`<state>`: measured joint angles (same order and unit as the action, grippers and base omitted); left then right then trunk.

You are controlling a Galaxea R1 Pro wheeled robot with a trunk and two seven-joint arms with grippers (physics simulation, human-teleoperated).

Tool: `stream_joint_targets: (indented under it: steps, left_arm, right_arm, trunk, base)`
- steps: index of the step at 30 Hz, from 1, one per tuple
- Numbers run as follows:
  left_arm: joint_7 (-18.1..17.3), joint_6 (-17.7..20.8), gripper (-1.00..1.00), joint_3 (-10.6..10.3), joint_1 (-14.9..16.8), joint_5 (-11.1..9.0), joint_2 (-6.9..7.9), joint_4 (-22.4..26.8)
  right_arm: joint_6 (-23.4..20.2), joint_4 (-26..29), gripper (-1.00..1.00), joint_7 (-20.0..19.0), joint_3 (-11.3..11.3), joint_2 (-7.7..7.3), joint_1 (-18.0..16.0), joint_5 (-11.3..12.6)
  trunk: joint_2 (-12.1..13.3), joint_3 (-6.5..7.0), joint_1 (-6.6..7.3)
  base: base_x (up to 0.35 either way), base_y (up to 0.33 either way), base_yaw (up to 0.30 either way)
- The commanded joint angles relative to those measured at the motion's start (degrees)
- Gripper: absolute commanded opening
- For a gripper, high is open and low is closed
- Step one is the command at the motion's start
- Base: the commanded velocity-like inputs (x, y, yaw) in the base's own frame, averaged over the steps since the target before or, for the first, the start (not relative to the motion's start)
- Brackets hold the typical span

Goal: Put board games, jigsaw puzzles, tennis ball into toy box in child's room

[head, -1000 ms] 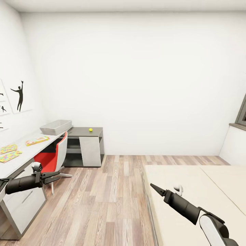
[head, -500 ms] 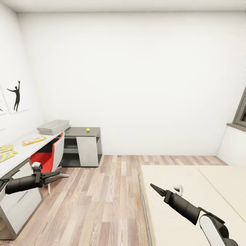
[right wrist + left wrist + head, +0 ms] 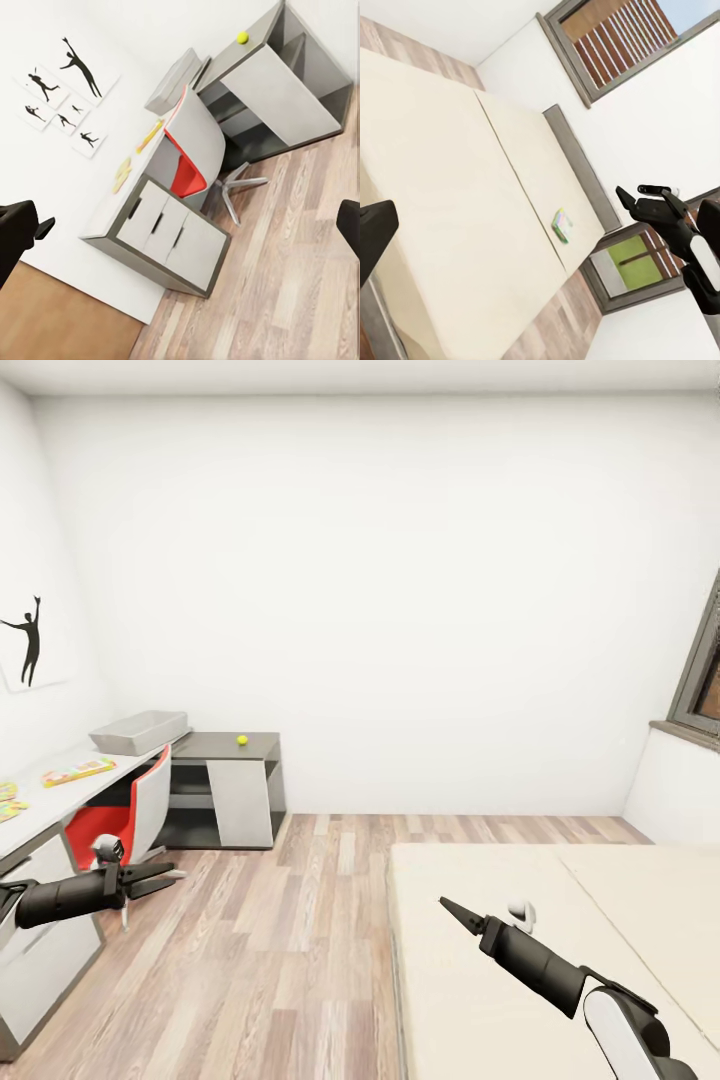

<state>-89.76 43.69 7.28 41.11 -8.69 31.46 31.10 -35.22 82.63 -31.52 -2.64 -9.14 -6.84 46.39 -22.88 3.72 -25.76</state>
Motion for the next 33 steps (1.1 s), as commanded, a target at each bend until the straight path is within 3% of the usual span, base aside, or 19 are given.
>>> stream_joint_targets:
  steps: [1,33]
  left_arm:
    - [-0.2,0.6,1.0,0.0,0.0,0.1,0.0,0.0]
    - [-0.2,0.6,1.0,0.0,0.0,0.1,0.0,0.0]
  right_arm:
    - [-0.4,0.0,1.0,0.0,-0.1,0.0,0.0,0.4]
    - [-0.5,0.0,1.0,0.0,-0.3,0.0,0.0,0.5]
  trunk:
    - [0.0,-0.03,-0.02]
    - [0.0,-0.03,-0.02]
  base:
    - [0.0,-0.297,0.0]
    - [0.0,-0.29,0.0]
